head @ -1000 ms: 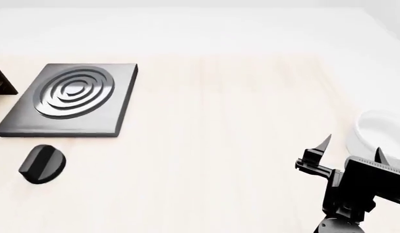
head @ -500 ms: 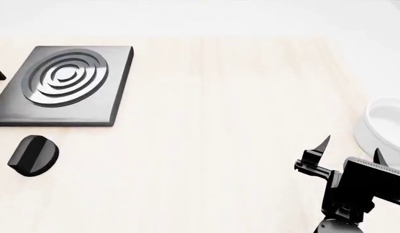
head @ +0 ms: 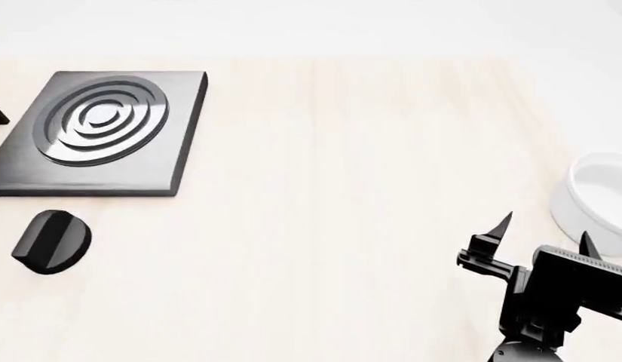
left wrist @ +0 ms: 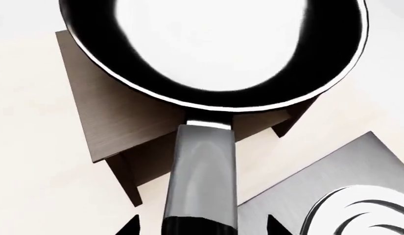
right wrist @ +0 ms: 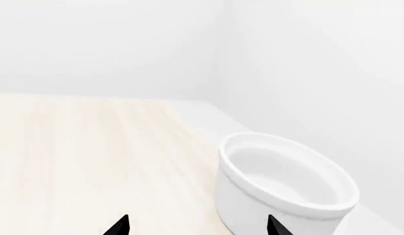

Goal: Put the frying pan on top of the cabinet.

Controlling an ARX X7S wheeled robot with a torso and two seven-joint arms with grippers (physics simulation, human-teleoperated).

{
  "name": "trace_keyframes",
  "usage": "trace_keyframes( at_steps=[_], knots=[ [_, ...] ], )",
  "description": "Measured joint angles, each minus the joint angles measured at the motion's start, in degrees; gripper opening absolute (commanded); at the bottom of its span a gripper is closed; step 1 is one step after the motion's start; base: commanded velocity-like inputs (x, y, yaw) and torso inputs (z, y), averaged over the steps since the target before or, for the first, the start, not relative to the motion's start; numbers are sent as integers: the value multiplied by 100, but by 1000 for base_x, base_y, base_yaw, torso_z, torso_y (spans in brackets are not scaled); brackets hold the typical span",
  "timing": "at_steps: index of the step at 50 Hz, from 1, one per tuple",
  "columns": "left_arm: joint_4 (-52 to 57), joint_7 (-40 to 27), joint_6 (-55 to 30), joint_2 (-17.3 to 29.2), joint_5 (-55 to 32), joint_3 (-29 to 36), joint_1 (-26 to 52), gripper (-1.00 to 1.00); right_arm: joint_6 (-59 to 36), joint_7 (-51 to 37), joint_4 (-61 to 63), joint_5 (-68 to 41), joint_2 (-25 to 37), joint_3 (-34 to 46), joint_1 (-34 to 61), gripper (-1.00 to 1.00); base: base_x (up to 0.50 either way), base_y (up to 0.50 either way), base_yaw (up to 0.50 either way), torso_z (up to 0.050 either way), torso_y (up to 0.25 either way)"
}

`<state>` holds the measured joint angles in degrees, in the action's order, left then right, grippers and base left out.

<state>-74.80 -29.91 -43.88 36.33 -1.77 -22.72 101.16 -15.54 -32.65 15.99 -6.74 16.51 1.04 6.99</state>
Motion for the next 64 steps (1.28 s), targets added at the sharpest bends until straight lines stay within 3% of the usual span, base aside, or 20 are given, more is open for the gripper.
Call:
trace_keyframes(
  at_steps=[10, 19, 31, 39, 50, 56, 64],
  knots=[
    [-3, 264, 240, -68, 76, 122, 160, 100, -61, -6, 41, -16, 25, 24, 23, 100, 0, 0, 0, 0, 175],
    [128, 725, 517, -436, 339, 589, 515, 100, -112, -15, 101, -34, 52, 30, 43, 100, 0, 0, 0, 0, 250],
    [2610, 1495, -495, -1215, 335, 985, -15, 100, -53, -13, 20, -44, 59, 61, 82, 100, 0, 0, 0, 0, 250],
    [4800, 2070, -1577, -1737, 44, 1132, -825, 100, -37, -3, -1, -51, 71, 93, 104, 100, 0, 0, 0, 0, 96],
    [8736, 2800, -3368, -2578, -830, 1284, -2879, 100, -145, 31, 280, -35, 144, 182, 153, 100, 0, 0, 0, 0, 0],
    [10042, 2990, -3546, -2882, -1140, 1554, -4076, 100, -232, 72, 524, -8, 203, 270, 193, 100, 0, 0, 0, 0, 0],
    [10847, 3100, -3345, -3095, -1341, 1876, -5202, 100, -433, 145, 944, 46, 292, 430, 332, 100, 0, 0, 0, 0, 0]
  ],
)
